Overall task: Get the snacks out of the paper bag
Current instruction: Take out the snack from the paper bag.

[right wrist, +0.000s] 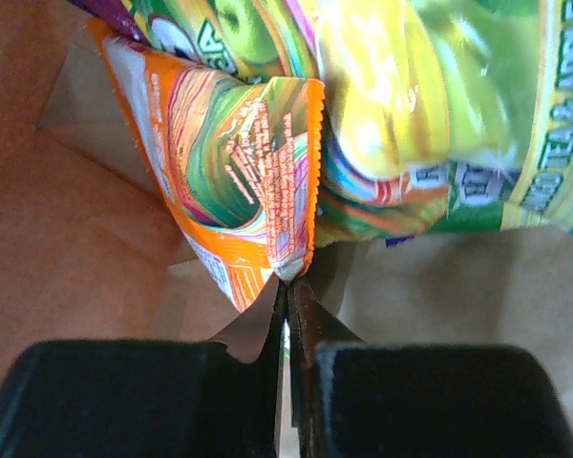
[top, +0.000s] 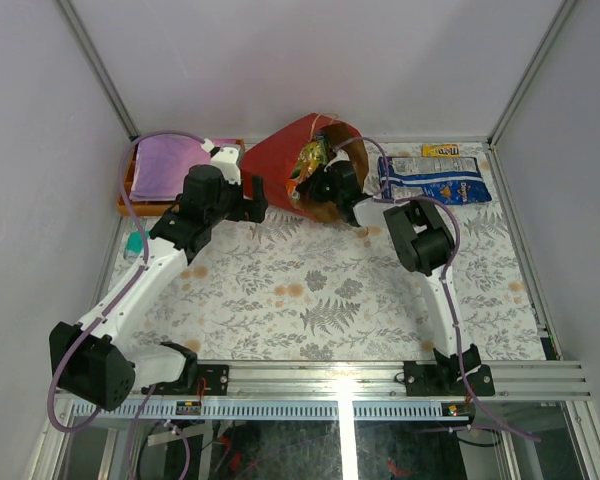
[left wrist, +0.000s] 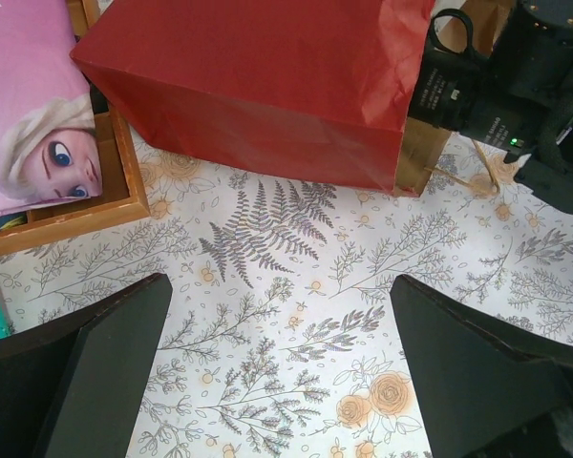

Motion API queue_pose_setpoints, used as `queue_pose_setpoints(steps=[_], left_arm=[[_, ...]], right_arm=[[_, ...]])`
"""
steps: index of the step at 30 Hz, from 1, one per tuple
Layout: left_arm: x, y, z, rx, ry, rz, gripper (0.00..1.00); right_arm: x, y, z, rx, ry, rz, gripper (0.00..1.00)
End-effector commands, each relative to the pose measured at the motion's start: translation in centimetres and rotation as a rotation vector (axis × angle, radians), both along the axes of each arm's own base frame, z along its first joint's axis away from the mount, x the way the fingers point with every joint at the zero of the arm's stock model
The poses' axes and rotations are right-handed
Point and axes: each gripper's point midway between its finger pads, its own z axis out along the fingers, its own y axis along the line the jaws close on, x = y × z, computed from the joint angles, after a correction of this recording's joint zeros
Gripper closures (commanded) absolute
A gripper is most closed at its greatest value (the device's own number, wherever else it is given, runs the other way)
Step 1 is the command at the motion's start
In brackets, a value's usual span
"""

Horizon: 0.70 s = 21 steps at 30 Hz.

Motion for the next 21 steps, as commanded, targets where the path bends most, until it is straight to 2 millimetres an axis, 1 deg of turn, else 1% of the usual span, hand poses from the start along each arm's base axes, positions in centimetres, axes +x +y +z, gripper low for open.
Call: queue_pose_setpoints(steps=[1, 4, 6, 9, 13, 15, 16, 17, 19, 20, 21], left_arm=[[0.5, -0.4, 0.9, -0.024, -0.034, -0.011, 0.00], [0.5, -0.4, 0.9, -0.029, -0.031, -0.012, 0.00], [0.5, -0.6, 1.0, -0.036, -0.032, -0.017, 0.00], [0.5, -0.7, 1.4, -0.050, -0.042, -0.020, 0.00], [0.3, -0.9, 2.0, -0.081, -0.060, -0.023, 0.00], [0.1, -1.2, 2.2, -0.095, -0.062, -0.038, 0.00], [0.0, -1.3, 2.4, -0.101, -0.064, -0.041, 0.00], [-0.1, -1.4, 2.4, -0.107, -0.064, -0.048, 0.00], [-0.3, -1.6, 2.5, -0.116, -0.063, -0.059, 0.00], [-0.3, -1.8, 2.6, -0.119, -0.063, -0.066, 0.00], [-0.4, -1.9, 2.7, -0.124, -0.063, -0.076, 0.00]], right_arm=[[-1.2, 0.6, 8.6, 0.104, -0.138, 0.033, 1.00], [-3.3, 0.1, 10.1, 0.110, -0.150, 0.041, 1.00], [-5.0, -0.5, 11.9, 0.130, -0.183, 0.031, 1.00], [-7.8, -1.5, 13.8, 0.148, -0.211, 0.019, 1.00], [-11.1, -3.6, 15.2, 0.136, -0.220, 0.014, 1.00], [-12.8, -5.0, 15.5, 0.101, -0.227, 0.003, 1.00], [-13.8, -6.0, 16.0, 0.082, -0.240, -0.010, 1.00], [-14.8, -7.0, 16.0, 0.058, -0.241, -0.023, 1.00], [-16.7, -9.2, 16.2, 0.015, -0.244, -0.058, 1.00], [-17.8, -10.5, 16.8, 0.003, -0.254, -0.076, 1.00], [-18.7, -11.8, 16.7, -0.012, -0.247, -0.097, 1.00]])
